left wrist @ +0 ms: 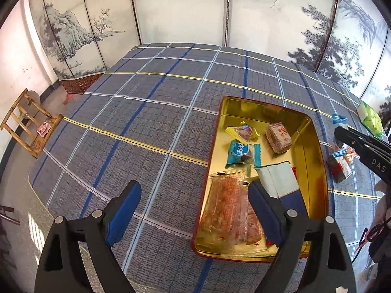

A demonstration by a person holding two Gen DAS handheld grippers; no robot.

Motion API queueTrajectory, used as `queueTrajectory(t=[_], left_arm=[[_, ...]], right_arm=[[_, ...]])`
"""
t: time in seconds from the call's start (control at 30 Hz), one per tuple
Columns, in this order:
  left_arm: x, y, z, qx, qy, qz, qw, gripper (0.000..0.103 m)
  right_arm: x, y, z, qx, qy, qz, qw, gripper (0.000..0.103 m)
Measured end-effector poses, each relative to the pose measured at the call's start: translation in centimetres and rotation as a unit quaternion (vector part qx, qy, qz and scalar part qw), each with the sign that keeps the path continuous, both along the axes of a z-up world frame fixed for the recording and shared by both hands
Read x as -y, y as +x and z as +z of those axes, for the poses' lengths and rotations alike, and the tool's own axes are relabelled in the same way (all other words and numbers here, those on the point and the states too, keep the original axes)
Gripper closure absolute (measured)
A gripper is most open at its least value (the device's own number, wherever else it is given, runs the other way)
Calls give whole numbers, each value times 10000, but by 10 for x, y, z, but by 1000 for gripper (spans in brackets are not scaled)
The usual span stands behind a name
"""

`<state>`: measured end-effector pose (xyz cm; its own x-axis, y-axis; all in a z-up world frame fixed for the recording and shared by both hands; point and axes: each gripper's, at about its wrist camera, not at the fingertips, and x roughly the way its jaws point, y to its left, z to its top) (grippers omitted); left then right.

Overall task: Organize snacks
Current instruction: 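Carry the blue-edged clear packet into the tin and open the right gripper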

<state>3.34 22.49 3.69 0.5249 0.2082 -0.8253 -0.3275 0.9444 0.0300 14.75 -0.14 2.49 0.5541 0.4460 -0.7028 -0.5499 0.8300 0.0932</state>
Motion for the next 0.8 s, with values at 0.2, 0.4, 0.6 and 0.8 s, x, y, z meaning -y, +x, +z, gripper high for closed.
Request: queueTrajectory(t=[0.2,0.4,0.6,0.8], left_arm=[[-21,-13,-1,-41,-1,267,9996,14],[-38,-25,-8,-121,-95,502,9986,14],[-42,-26,-11,-166,-170,553,9982,14],[-38,-26,-14,-218,-183,498,9984,14]], right_arm=[[-41,2,-19,-167,-170,291,9993,78],[-54,7,-33,-328,-285,353,9984,78],[-61,11,-44,-457,-345,334,9978,78],[-63,12,-49,-573,-292,309,9975,77]])
